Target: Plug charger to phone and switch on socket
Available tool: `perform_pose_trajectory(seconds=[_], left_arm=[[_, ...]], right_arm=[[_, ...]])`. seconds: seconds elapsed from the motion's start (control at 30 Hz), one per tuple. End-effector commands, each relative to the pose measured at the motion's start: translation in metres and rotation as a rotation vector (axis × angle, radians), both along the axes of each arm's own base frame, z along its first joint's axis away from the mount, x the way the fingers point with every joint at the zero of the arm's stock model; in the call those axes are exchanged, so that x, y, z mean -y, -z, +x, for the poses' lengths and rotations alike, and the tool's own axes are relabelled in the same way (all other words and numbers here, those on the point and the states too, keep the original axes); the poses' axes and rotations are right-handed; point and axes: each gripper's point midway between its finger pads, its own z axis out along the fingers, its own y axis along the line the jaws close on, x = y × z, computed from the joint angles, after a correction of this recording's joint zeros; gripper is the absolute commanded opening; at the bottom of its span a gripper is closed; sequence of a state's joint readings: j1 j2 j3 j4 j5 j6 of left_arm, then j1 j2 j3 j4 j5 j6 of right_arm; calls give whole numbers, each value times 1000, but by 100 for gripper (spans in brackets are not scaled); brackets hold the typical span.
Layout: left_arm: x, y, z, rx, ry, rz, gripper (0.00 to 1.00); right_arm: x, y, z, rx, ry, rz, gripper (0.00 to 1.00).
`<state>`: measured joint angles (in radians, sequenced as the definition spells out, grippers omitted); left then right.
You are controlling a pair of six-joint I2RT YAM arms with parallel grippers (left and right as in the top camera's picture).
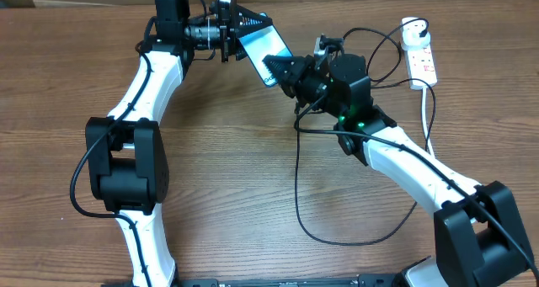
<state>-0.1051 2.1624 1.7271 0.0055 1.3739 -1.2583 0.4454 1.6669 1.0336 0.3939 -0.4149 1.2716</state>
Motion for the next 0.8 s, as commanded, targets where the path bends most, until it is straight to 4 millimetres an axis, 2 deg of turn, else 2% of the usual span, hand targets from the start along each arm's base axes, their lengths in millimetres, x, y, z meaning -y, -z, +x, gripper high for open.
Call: perform_pose_trajectory(seconds=[0.0, 0.27, 0.47, 0.57, 0.77], left_arm=[[19, -23, -15, 45, 76, -23, 47], [21, -24, -16, 58, 81, -25, 47], [26, -28, -17, 101, 90, -29, 45], [26, -28, -17, 105, 89, -28, 45], [27, -27, -15, 110, 81, -25, 45]], right_arm=[[-10, -21, -10, 39, -101, 65, 4], [3, -28, 0, 21, -57, 112, 4], [10, -18, 12, -31, 25, 129, 4], [9, -10, 17, -65, 51, 145, 4], [-4, -6, 17, -62, 68, 158, 4]])
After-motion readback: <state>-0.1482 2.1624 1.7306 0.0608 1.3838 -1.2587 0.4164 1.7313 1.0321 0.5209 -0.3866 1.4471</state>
